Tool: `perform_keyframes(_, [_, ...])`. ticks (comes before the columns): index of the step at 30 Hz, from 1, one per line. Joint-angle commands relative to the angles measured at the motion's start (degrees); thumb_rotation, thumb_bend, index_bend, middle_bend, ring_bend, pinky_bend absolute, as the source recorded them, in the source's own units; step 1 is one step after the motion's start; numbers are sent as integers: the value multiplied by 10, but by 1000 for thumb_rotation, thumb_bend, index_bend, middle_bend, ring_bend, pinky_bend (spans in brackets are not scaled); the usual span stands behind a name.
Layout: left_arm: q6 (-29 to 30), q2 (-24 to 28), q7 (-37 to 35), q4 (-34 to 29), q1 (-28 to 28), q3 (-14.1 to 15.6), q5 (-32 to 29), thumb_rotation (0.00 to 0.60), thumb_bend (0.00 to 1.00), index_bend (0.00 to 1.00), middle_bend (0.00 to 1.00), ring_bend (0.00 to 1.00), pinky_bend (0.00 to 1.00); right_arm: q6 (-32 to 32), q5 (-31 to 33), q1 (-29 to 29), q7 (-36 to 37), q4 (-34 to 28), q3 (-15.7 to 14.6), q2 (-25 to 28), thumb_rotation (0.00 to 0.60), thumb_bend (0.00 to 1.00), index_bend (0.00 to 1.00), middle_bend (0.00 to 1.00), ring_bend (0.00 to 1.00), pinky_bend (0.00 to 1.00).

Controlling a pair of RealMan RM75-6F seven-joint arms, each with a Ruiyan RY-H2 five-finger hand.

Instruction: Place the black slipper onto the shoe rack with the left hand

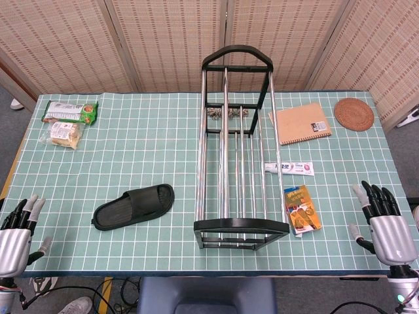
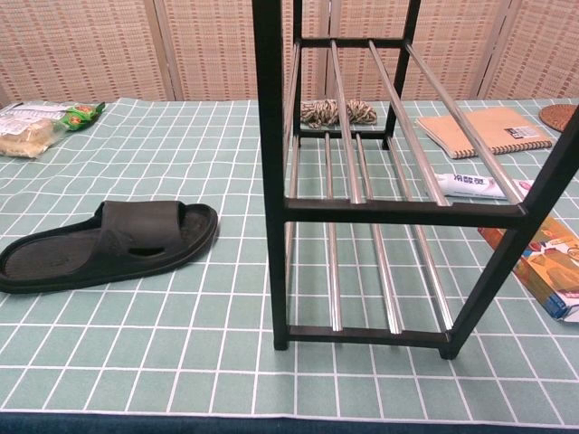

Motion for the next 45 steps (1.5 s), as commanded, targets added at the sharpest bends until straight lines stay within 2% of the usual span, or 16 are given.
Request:
perform_keyframes(1, [0, 1, -2, 0, 1, 0, 0, 600, 319, 20, 0, 0, 178, -5, 4, 2, -2, 1, 1, -1, 600, 317, 0, 0, 0, 0])
perform_keyframes(9, [-22, 6, -17, -6, -5, -4, -20, 600, 319, 20, 0, 0, 178, 0, 2, 1, 5, -2, 2, 2, 600, 316, 0, 0, 0, 0])
perform_keyframes(15, [-73, 51, -27, -61, -23, -12, -57, 600, 319, 17, 0, 0, 178, -5, -2, 3, 15, 0, 0, 4, 600, 316, 0, 0, 0, 0])
perform_keyframes(20, [-124, 93, 39, -157, -38, -22, -146, 600, 319, 0, 0, 0, 162, -13, -8, 11, 33, 3, 1, 7, 600, 316, 0, 0, 0, 0])
perform_keyframes(31, [-115, 85, 210, -285, -62, -25, -271, 600, 319, 0, 0, 0, 143, -20, -6, 16, 110, 17, 2, 26, 600, 317, 0, 0, 0, 0])
perform_keyframes(40, [-127, 63, 311, -339, -120, -38, -389, 600, 313, 0, 0, 0, 133, -34, -1, 24, 172, 41, 4, 38, 600, 317, 0, 0, 0, 0])
perform_keyframes(45, [-167, 55, 288, -340, -153, -55, -433, 600, 297, 0, 0, 0, 132, -36, 2, 25, 206, 53, 5, 43, 600, 316, 0, 0, 0, 0])
